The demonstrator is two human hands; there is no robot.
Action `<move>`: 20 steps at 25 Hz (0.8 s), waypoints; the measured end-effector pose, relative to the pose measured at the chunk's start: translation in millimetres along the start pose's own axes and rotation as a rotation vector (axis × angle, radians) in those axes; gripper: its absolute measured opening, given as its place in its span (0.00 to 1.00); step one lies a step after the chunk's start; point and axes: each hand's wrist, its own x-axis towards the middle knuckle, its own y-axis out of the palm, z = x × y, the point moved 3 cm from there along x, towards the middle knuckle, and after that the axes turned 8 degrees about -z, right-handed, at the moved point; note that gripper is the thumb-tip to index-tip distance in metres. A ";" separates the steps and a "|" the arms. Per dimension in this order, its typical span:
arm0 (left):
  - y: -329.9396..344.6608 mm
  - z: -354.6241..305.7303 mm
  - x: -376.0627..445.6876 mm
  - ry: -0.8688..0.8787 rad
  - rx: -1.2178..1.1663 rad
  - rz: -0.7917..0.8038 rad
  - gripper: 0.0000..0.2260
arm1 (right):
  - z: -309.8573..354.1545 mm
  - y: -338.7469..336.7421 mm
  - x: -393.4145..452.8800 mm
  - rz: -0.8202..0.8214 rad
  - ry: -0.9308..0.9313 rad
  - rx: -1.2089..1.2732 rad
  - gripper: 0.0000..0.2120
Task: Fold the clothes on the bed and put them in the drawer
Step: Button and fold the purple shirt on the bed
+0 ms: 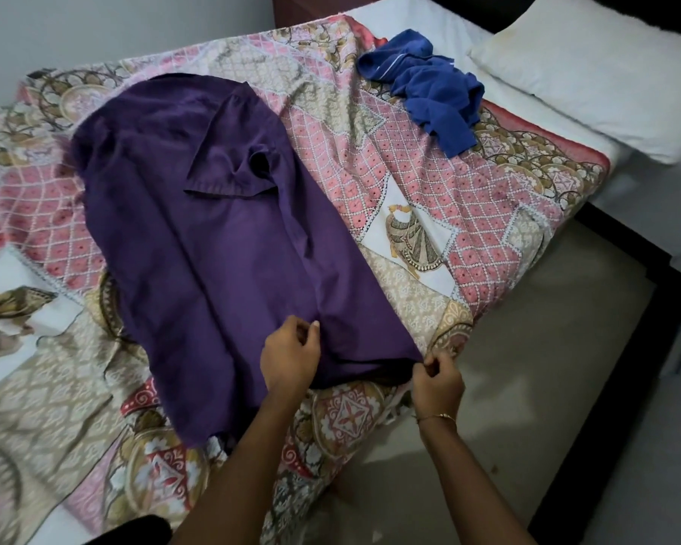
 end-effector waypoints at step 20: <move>-68.2 111.4 -40.9 -0.735 -1.270 0.206 0.13 | 33.7 97.1 -107.0 0.537 0.859 0.963 0.20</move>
